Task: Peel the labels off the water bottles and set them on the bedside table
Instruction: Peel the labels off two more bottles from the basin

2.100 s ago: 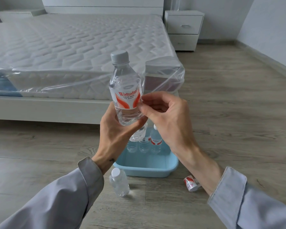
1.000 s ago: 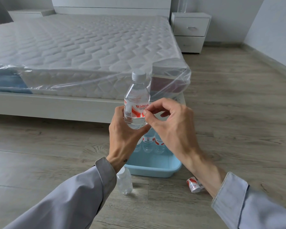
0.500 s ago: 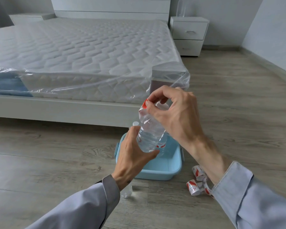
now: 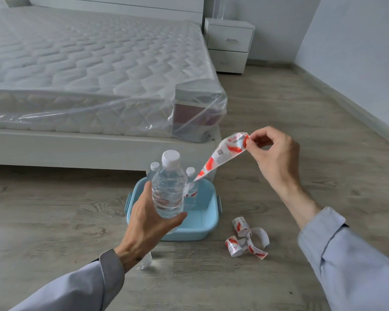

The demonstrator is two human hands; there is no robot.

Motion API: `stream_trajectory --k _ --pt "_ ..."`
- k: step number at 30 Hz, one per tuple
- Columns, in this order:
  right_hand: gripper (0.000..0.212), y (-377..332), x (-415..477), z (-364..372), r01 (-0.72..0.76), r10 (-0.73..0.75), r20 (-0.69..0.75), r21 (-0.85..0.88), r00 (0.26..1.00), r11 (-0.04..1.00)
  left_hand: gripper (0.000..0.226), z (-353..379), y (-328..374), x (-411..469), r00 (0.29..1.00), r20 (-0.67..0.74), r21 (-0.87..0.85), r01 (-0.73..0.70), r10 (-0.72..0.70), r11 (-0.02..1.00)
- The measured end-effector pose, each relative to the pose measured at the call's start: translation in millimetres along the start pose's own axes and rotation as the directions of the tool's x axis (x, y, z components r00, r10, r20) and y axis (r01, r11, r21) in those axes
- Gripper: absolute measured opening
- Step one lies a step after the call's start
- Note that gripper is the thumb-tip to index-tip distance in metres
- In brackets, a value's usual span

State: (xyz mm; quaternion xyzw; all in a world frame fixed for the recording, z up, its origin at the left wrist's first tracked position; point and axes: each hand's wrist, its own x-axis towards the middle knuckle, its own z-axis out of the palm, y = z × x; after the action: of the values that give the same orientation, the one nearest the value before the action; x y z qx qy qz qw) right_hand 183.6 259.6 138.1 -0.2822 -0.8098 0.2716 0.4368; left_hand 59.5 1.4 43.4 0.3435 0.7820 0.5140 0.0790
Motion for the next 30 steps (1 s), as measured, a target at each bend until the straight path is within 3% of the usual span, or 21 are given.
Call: stream_trajectory --k 6,9,15,24,27,30 --pt "0.009 83.6 -28.0 -17.4 -0.226 0.224 -0.033 -0.167 0.974 0.960 0.087 8.8 -8.6 -4.4 1.000 0.024 -0.014 0.021 -0.020 1.000" --pt "0.009 114.0 -47.8 -18.7 -0.286 0.302 0.043 -0.224 0.952 0.932 0.084 13.5 -14.2 -6.7 0.999 0.036 -0.014 0.019 -0.018 1.000" --pt "0.014 140.3 -81.0 -1.1 -0.335 0.395 0.172 -0.297 0.902 0.894 0.077 22.9 -25.0 -10.0 0.996 0.059 -0.034 0.062 -0.060 0.997" --pt "0.006 153.3 -104.1 19.7 -0.276 0.391 0.256 -0.389 0.884 0.879 0.076 22.4 -34.0 -15.6 0.997 0.060 -0.016 0.052 -0.051 0.999" --pt "0.025 153.5 -107.5 19.5 -0.274 0.396 0.268 -0.396 0.878 0.876 0.072 23.0 -35.6 -17.0 0.996 0.061 -0.004 0.061 -0.060 0.998" --pt "0.031 142.5 -107.0 19.2 -0.275 0.392 0.293 -0.370 0.872 0.887 0.068 25.2 -38.4 -17.8 0.996 0.069 -0.002 0.061 -0.061 0.998"
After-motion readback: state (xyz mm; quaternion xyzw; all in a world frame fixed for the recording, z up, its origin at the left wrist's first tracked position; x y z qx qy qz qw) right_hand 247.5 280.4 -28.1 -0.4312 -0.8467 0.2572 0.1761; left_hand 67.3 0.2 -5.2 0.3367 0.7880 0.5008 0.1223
